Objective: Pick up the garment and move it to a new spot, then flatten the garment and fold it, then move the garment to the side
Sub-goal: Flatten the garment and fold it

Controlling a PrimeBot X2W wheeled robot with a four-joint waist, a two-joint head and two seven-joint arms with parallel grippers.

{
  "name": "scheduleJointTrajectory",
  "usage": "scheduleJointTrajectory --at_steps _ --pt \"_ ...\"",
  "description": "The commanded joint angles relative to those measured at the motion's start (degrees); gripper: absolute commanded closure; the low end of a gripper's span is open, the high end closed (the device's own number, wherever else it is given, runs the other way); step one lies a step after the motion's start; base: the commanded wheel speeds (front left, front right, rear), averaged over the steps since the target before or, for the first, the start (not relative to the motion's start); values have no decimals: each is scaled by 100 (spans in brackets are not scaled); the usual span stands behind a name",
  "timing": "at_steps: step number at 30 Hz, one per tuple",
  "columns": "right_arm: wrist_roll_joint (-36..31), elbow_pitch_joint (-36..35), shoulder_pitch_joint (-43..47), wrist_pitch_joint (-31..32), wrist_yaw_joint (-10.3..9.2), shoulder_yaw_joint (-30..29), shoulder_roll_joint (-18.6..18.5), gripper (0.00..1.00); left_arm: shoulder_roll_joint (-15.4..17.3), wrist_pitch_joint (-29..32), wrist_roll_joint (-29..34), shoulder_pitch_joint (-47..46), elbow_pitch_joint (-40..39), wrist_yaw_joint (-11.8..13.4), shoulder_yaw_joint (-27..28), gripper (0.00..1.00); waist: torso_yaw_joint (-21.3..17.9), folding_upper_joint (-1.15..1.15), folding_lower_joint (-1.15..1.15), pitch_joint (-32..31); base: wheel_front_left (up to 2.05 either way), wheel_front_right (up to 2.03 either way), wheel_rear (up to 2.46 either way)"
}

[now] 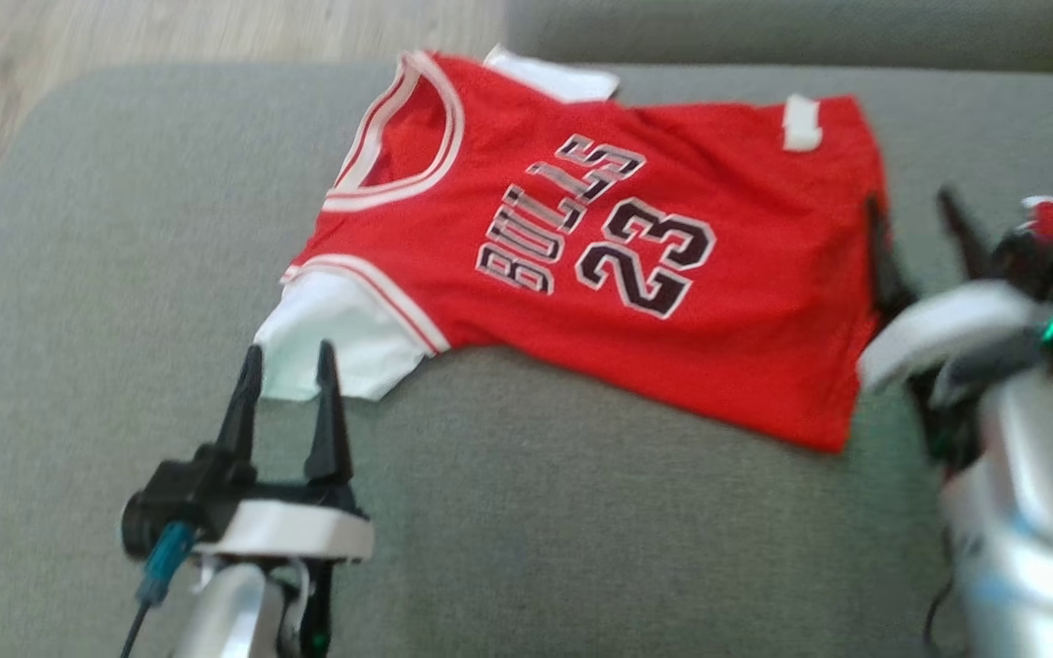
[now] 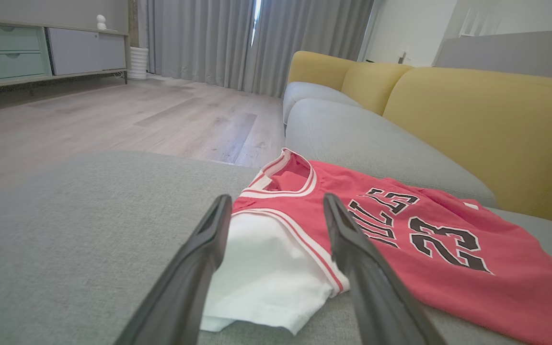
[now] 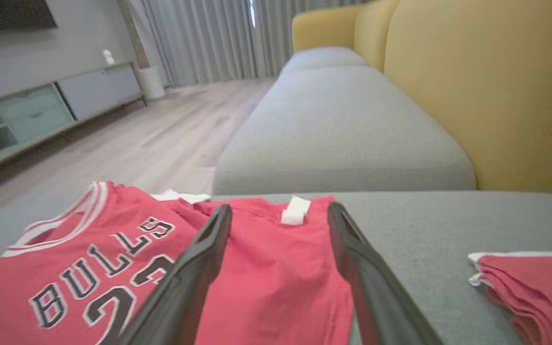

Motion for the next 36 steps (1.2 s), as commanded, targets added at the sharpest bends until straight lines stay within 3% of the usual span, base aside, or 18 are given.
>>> scheduleJointTrajectory --at_steps 1,10,16,27,28,29,36 --pt "-34 83 -546 310 -4 -73 -104 0 -14 -61 36 -340 -122 -47 106 0 268 0 -1 336 0 0 0" --pt "-231 1798 -2357 1427 -4 -608 -679 0 -83 -61 -134 -879 19 -147 -354 0 881 0 -1 1071 0 0 0" --pt "-311 2780 -3156 1603 -4 -759 -1108 0 -86 -61 -451 -1138 -51 -2 -799 0 1213 0 -1 1412 0 0 0" --pt "-266 3803 -3728 1527 -4 -845 -1175 0 -87 -61 -662 -1255 -64 169 -1086 0 1317 0 -1 1534 0 0 0" --pt "-274 3857 -3760 1484 -4 -828 -1177 72 -87 -61 -672 -1263 -67 179 -1107 0 1317 0 -1 1539 0 0 0" --pt "-278 3890 -3793 1402 -4 -803 -1175 100 -87 -61 -681 -1272 -68 183 -1131 0 1314 0 -1 1544 0 0 0" --pt "-320 4002 -4086 807 -4 -580 -1232 100 -87 -61 -724 -1305 -64 212 -1232 0 1302 0 -1 1559 0 0 0"
